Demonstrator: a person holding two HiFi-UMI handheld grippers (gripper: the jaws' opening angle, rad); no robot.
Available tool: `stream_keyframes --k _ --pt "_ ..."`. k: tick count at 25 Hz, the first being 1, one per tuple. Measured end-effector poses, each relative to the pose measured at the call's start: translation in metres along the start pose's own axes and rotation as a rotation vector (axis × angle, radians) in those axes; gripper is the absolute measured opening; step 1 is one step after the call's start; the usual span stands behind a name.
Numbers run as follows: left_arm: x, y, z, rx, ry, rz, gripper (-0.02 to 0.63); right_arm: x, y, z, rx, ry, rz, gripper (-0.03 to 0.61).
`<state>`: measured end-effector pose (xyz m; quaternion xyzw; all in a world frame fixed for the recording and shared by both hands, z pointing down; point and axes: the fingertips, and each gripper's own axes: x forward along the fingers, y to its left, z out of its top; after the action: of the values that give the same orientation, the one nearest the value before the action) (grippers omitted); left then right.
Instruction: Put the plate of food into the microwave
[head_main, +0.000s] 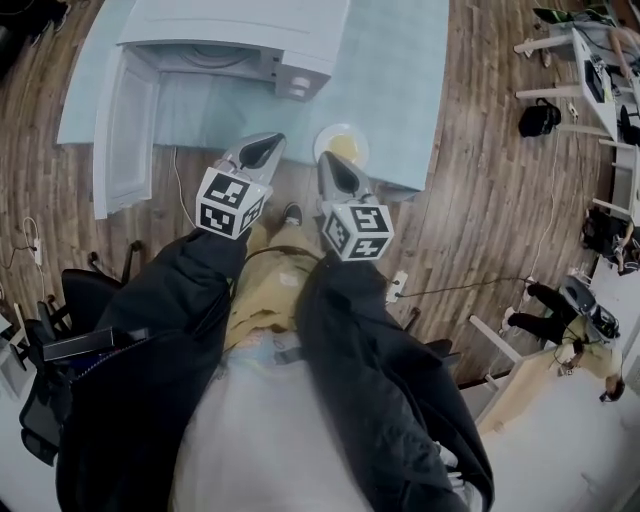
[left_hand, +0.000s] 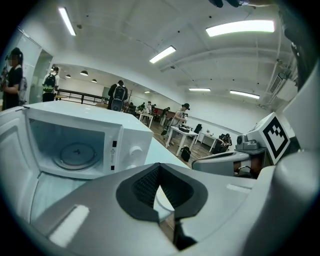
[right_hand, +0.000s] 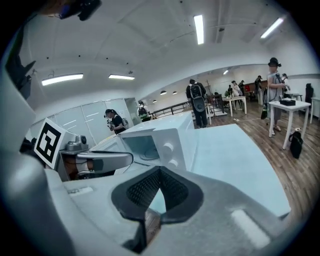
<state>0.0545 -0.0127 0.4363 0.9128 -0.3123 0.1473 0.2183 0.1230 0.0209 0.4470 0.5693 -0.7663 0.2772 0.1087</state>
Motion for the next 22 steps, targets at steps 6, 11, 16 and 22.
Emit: stream_keyframes --k 6,11,16,22 --pt "0.009 0.034 -0.031 -0.058 0.112 -0.086 0.000 0.042 0.006 -0.023 0.073 0.090 -0.034 0.002" --pt "0.026 0.031 -0.058 -0.078 0.214 -0.124 0.000 0.053 -0.005 -0.057 0.134 0.184 -0.034 0.000" --pt "0.047 0.027 -0.087 -0.110 0.303 -0.127 0.000 0.051 -0.046 -0.095 0.175 0.274 -0.078 0.000" --pt "0.059 -0.009 -0.116 -0.121 0.401 -0.115 0.000 0.016 -0.082 -0.128 0.252 0.339 -0.078 0.000"
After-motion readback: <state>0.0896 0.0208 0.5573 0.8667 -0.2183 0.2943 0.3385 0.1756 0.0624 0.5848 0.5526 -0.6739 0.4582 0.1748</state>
